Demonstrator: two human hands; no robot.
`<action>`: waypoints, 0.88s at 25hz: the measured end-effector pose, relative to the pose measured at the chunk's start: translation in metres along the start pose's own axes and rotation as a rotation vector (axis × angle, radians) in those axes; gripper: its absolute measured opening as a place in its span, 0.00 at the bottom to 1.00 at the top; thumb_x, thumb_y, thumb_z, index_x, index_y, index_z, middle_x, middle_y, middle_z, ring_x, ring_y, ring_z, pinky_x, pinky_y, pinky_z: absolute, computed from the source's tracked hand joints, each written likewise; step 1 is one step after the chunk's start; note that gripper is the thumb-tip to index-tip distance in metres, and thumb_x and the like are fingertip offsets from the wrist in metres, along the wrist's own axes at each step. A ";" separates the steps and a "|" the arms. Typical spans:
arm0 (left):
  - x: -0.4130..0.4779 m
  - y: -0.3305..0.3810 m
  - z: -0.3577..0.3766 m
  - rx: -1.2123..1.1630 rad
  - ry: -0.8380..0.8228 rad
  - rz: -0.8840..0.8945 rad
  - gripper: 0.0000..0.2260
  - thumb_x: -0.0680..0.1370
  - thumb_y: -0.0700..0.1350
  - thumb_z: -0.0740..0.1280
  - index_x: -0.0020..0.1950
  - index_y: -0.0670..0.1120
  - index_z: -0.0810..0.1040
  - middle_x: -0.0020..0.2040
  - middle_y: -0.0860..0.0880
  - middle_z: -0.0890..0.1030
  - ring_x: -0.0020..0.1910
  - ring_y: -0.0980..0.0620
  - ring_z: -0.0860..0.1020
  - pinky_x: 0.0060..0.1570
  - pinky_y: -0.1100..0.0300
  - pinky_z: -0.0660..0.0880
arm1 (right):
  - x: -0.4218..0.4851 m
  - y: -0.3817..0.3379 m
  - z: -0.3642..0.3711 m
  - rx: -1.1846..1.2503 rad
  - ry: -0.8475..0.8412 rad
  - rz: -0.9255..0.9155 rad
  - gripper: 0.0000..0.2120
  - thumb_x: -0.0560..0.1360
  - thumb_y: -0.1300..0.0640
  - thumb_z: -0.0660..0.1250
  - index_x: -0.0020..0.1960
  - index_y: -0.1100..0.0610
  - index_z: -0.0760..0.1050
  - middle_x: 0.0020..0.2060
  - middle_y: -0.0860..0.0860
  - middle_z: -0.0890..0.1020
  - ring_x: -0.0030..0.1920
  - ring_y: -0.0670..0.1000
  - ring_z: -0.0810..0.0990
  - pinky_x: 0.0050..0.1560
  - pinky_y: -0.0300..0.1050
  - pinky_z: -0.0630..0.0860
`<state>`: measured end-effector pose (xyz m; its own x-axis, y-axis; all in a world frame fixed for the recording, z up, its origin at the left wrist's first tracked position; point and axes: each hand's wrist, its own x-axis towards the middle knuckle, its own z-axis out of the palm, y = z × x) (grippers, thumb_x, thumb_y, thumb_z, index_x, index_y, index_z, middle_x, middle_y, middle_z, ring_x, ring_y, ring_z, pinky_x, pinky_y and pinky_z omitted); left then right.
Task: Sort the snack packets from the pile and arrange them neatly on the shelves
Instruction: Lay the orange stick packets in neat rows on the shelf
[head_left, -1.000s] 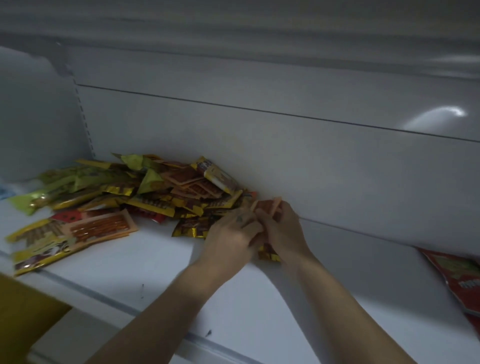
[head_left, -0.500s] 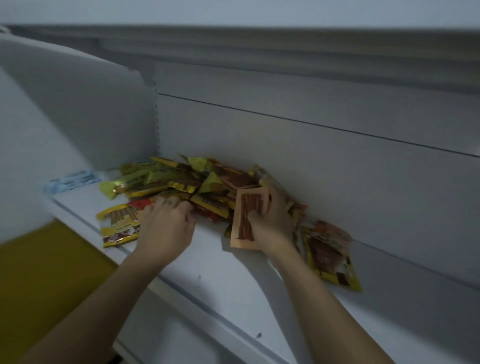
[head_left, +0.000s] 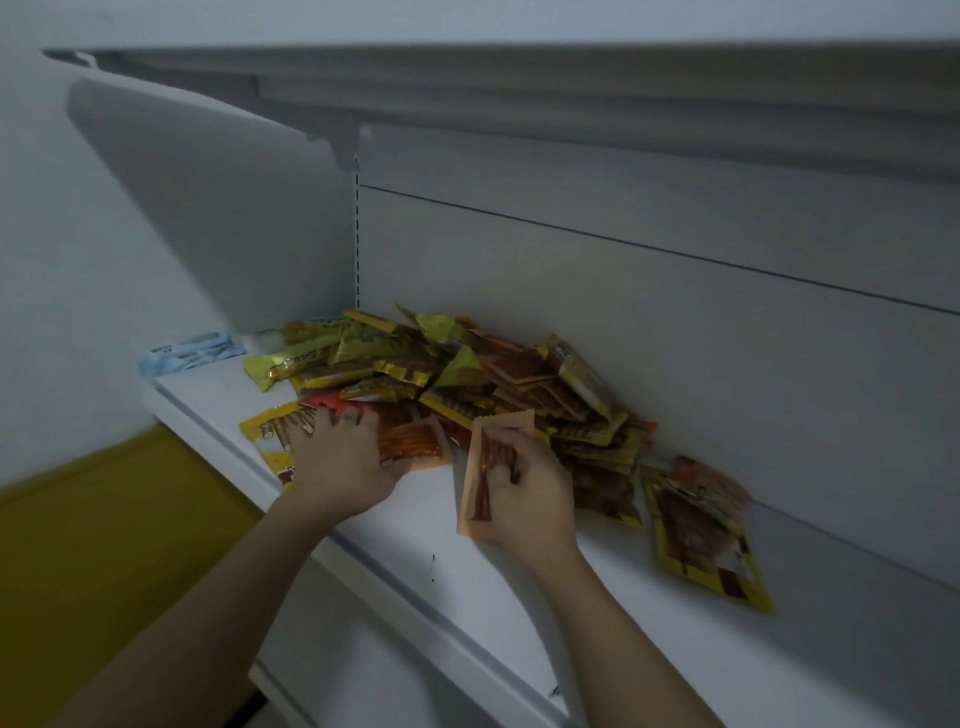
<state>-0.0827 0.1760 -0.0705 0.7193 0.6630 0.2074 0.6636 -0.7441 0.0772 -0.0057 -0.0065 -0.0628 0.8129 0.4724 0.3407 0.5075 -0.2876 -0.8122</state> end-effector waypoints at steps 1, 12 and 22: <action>-0.001 0.003 0.000 -0.015 0.005 0.017 0.31 0.75 0.68 0.61 0.70 0.49 0.67 0.68 0.47 0.73 0.66 0.41 0.66 0.65 0.41 0.62 | -0.001 0.001 0.001 -0.001 -0.005 -0.004 0.17 0.78 0.64 0.61 0.64 0.54 0.77 0.61 0.51 0.77 0.60 0.50 0.75 0.58 0.42 0.73; 0.017 0.042 -0.011 -0.116 -0.176 -0.095 0.46 0.69 0.75 0.60 0.73 0.42 0.61 0.71 0.38 0.68 0.69 0.38 0.68 0.65 0.46 0.66 | -0.003 0.003 -0.004 -0.015 -0.002 0.008 0.17 0.77 0.64 0.62 0.64 0.54 0.77 0.59 0.50 0.76 0.59 0.49 0.74 0.55 0.36 0.68; 0.032 0.049 -0.011 -0.381 -0.210 -0.152 0.34 0.68 0.63 0.73 0.63 0.42 0.69 0.55 0.46 0.77 0.56 0.43 0.77 0.60 0.47 0.73 | -0.002 0.005 -0.006 0.014 -0.004 0.007 0.17 0.78 0.64 0.61 0.64 0.54 0.76 0.59 0.49 0.76 0.59 0.47 0.74 0.55 0.35 0.68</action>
<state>-0.0293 0.1596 -0.0494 0.6715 0.7403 -0.0329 0.6704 -0.5880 0.4526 -0.0033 -0.0137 -0.0651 0.8149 0.4742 0.3333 0.4981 -0.2787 -0.8211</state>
